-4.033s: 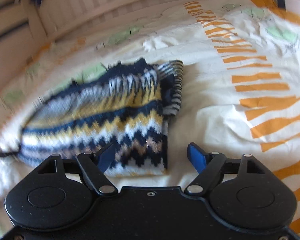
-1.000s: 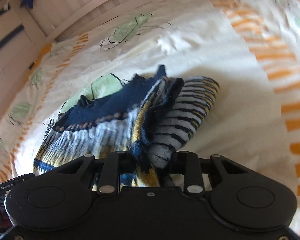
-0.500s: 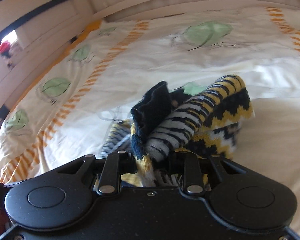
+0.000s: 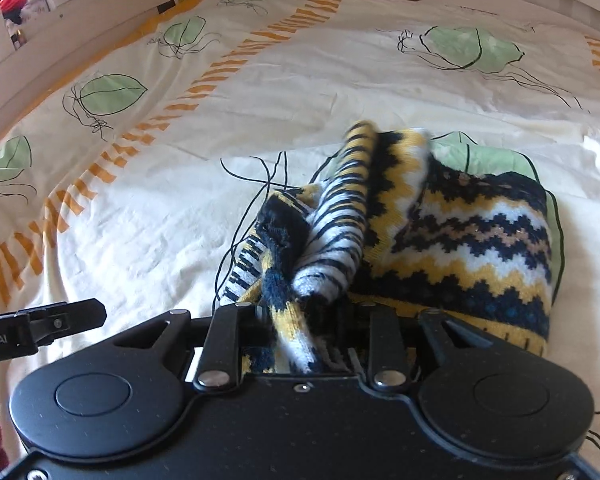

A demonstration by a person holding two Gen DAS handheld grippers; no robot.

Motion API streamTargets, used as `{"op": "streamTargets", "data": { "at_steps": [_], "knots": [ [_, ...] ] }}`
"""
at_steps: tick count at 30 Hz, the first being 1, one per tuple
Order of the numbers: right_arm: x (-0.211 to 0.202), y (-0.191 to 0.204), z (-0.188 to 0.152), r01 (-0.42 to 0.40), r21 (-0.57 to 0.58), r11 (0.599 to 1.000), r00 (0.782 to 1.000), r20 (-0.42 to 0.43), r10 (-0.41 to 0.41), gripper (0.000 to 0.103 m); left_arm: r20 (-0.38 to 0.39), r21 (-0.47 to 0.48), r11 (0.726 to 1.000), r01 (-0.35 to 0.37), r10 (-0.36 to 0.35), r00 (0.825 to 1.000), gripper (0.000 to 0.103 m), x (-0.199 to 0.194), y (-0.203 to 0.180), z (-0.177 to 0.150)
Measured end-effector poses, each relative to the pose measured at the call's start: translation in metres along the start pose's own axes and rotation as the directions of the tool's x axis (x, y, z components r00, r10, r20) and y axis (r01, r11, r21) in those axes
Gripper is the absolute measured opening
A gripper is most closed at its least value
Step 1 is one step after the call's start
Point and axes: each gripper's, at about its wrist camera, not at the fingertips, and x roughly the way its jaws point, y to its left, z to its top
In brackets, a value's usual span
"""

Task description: Fold small clothes

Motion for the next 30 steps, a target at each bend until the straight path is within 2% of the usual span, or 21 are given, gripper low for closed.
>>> {"op": "streamTargets", "data": {
  "at_steps": [2,3,6,8,13,18,22,24,30],
  "knots": [
    [0.002,-0.001,0.000,-0.013,0.016,1.000,1.000,0.006,0.013,0.041,-0.006,-0.007,1.000,0.000,0.000,1.000,0.067,0.002,0.001,0.000],
    [0.002,-0.002,0.000,-0.028,0.024,0.999,1.000,0.011,0.028,0.046,-0.008,-0.010,1.000,0.001,-0.001,1.000,0.067,0.002,0.002,0.000],
    [0.003,-0.006,-0.001,-0.129,0.073,0.989,0.991,0.030,0.127,0.057,-0.014,-0.012,1.000,0.006,-0.007,1.000,0.067,0.004,0.003,-0.001],
    [0.000,-0.006,-0.001,-0.191,0.078,0.979,0.981,0.054,0.187,0.058,-0.016,-0.011,1.000,0.009,-0.009,1.000,0.067,0.005,0.002,-0.001],
    [-0.021,-0.002,-0.003,-0.264,0.038,0.964,0.957,0.133,0.257,0.058,-0.019,-0.015,1.000,0.018,-0.018,1.000,0.067,0.007,0.004,-0.001],
    [-0.052,-0.003,-0.023,-0.216,-0.074,0.974,0.957,0.181,0.226,0.058,-0.025,-0.030,0.999,0.042,-0.042,0.999,0.067,0.008,0.005,-0.002],
    [-0.077,0.006,-0.055,-0.172,-0.203,0.964,0.955,0.207,0.214,0.061,-0.033,-0.022,0.998,0.062,-0.063,0.997,0.067,0.010,0.002,-0.005],
    [-0.086,0.016,-0.072,-0.136,-0.289,0.948,0.955,0.216,0.203,0.068,-0.036,-0.016,0.998,0.062,-0.063,0.997,0.067,0.011,0.000,-0.006],
    [-0.079,0.051,-0.106,0.020,-0.501,0.865,0.969,0.224,0.108,0.069,-0.047,-0.011,0.998,0.060,-0.061,0.997,0.067,0.016,-0.002,-0.009]
  ]
}}
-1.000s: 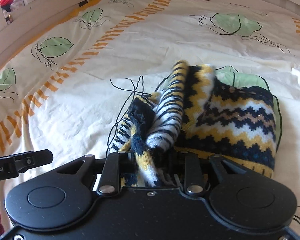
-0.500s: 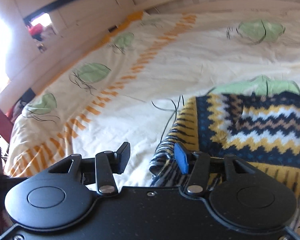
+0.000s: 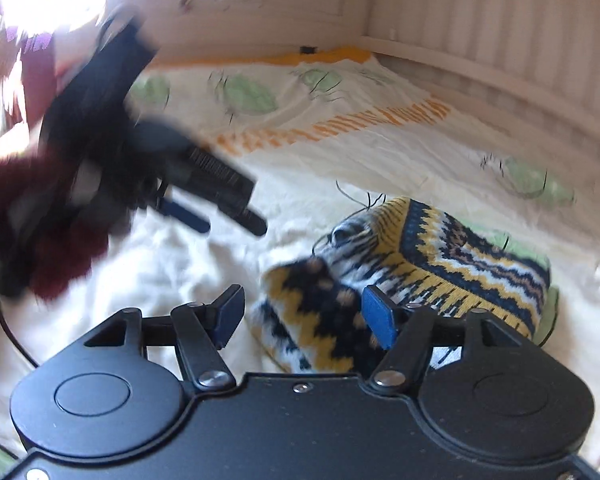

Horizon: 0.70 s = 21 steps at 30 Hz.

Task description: Fold small clothes

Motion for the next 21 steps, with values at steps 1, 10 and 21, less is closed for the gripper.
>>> {"op": "streamTargets", "data": {
  "at_steps": [1,10,21],
  "knots": [
    [0.004,0.003,-0.001,0.018,-0.021,1.000,1.000,-0.005,-0.018,0.069,0.000,0.002,1.000,0.000,0.000,1.000,0.067,0.000,0.000,0.000],
    [0.036,0.004,-0.007,0.112,-0.036,0.993,0.992,-0.045,-0.114,0.014,0.002,0.015,1.000,0.014,-0.014,1.000,0.067,0.001,0.000,0.000],
    [0.039,0.009,-0.020,-0.041,0.027,0.999,0.998,-0.049,0.042,0.018,0.035,0.077,0.996,0.039,-0.042,0.998,0.067,-0.002,-0.021,0.010]
  ]
}}
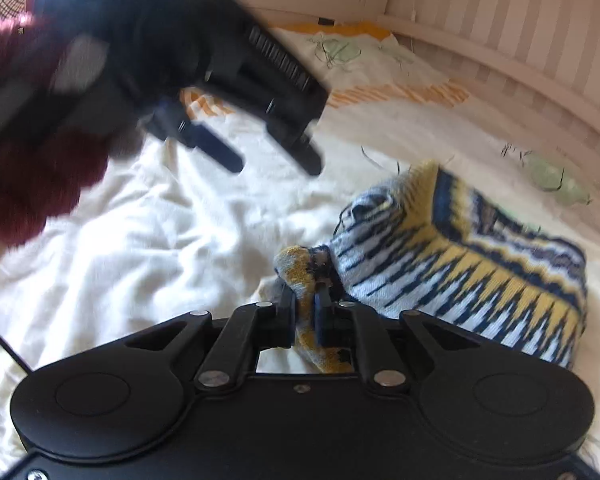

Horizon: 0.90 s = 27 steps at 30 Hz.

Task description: Fold small clothes

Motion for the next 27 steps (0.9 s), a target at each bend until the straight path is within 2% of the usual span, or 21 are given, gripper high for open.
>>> {"op": "streamTargets", "data": {
  "at_steps": [7,14,16,18,19,24,27],
  "knots": [
    [-0.005,-0.008,-0.003,-0.030,0.014,0.999,0.999,0.016,0.030,0.018,-0.064,0.075,0.994,0.074,-0.069,0.996,0.067,0.036,-0.035,0.018],
    [-0.003,-0.016,-0.005,-0.053,0.048,0.997,0.998,0.026,0.052,0.018,-0.106,0.070,0.992,0.105,-0.098,0.990,0.066,0.069,-0.055,0.033],
    [-0.002,-0.016,-0.005,-0.058,0.052,0.997,0.998,0.026,0.057,0.019,-0.134,0.069,0.991,0.111,-0.101,0.986,0.059,0.079,-0.058,0.033],
    [-0.002,-0.017,-0.006,-0.059,0.053,0.997,0.998,0.026,0.058,0.019,-0.163,0.075,0.988,0.133,-0.119,0.979,0.024,0.090,-0.060,0.030],
    [-0.003,-0.017,-0.006,-0.061,0.054,0.997,0.998,0.026,0.060,0.019,-0.165,0.066,0.987,0.148,-0.135,0.977,0.020,0.093,-0.058,0.028],
    [-0.009,-0.016,-0.005,-0.090,0.051,0.995,0.995,0.037,0.089,0.019,-0.061,0.016,0.988,0.152,-0.151,0.987,0.016,0.065,-0.044,0.018],
    [-0.003,-0.011,-0.009,-0.102,0.036,0.994,0.995,0.018,0.102,0.025,-0.058,0.018,0.990,0.137,-0.136,0.989,0.017,0.065,-0.032,0.008]
  ]
}}
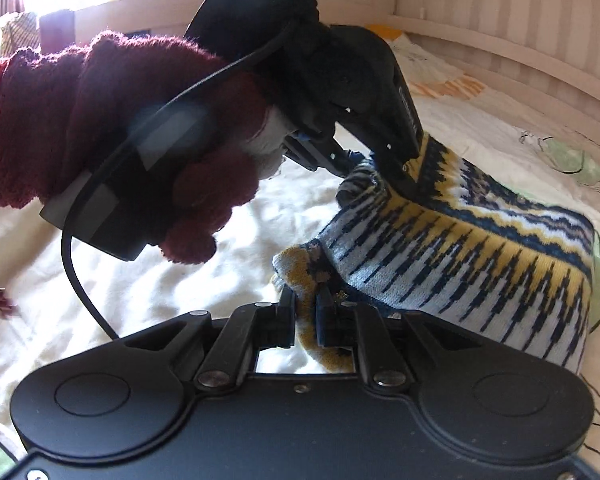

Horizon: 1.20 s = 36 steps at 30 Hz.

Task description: Fold small clothes

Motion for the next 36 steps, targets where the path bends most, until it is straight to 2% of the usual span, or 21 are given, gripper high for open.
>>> {"op": "streamTargets", "data": {
  "at_steps": [2,4,5,6,10,12,16,17,18,21,23,27,28,31,36],
  "knots": [
    [0.000,-0.002,-0.001,-0.002,0.007,1.000,1.000,0.003,0.002,0.026,-0.003,-0.033,0.999,0.033,-0.033,0.999,0.018,0.004,0.009,0.000],
    [-0.007,-0.009,0.001,-0.033,0.029,0.999,0.999,0.016,0.032,0.041,0.001,-0.057,0.997,0.045,-0.045,0.999,0.023,0.005,0.012,0.003],
    [-0.012,-0.012,0.002,-0.051,0.042,0.998,0.999,0.019,0.050,0.054,-0.003,-0.052,0.998,0.043,-0.044,0.999,0.024,0.006,0.011,0.006],
    [-0.018,-0.016,0.002,-0.063,0.052,0.997,0.998,0.020,0.062,0.061,-0.008,-0.035,0.998,0.044,-0.044,0.999,0.024,0.007,0.009,0.008],
    [-0.048,-0.038,0.002,-0.103,0.098,0.990,0.994,0.047,0.099,0.064,0.027,0.040,0.999,0.003,-0.004,1.000,0.028,-0.007,0.004,0.012],
    [-0.062,-0.052,0.003,-0.116,0.131,0.985,0.991,0.079,0.106,0.076,0.073,0.057,0.998,-0.018,0.014,0.997,0.032,-0.020,0.003,0.014],
    [-0.077,-0.087,0.012,-0.083,0.214,0.973,0.988,0.146,0.052,0.080,0.142,0.150,0.988,-0.039,0.018,0.990,0.044,-0.044,-0.011,0.009],
    [-0.077,-0.096,0.014,-0.069,0.232,0.970,0.987,0.159,0.032,0.086,0.151,0.174,0.984,-0.039,0.012,0.988,0.045,-0.047,-0.016,0.005],
    [-0.075,-0.105,0.017,-0.054,0.248,0.967,0.985,0.175,0.010,0.088,0.157,0.192,0.981,-0.034,0.003,0.988,0.045,-0.049,-0.021,0.002],
    [-0.064,-0.133,0.020,-0.043,0.320,0.946,0.980,0.198,-0.022,0.088,0.140,0.223,0.975,0.003,-0.035,0.989,0.049,-0.044,-0.033,-0.005],
    [-0.049,-0.146,0.017,-0.038,0.367,0.929,0.983,0.178,-0.031,0.088,0.116,0.233,0.972,0.007,-0.035,0.993,0.051,-0.033,-0.035,-0.008],
    [-0.012,-0.153,-0.003,-0.045,0.418,0.907,0.999,0.041,0.030,0.089,0.060,0.184,0.981,-0.068,0.057,0.997,0.052,-0.011,-0.021,-0.018],
    [-0.007,-0.152,-0.007,-0.050,0.408,0.912,0.999,0.029,0.041,0.089,0.036,0.158,0.986,-0.057,0.052,0.998,0.053,-0.006,-0.013,-0.021],
    [-0.012,-0.150,-0.004,-0.061,0.386,0.920,0.998,0.033,0.052,0.090,0.022,0.080,0.997,-0.004,0.003,1.000,0.060,-0.003,0.006,-0.027],
    [-0.025,-0.168,-0.002,-0.100,0.462,0.881,0.993,0.100,0.060,0.089,0.032,0.059,0.998,0.025,-0.027,0.999,0.060,-0.013,0.012,-0.027]
  ]
}}
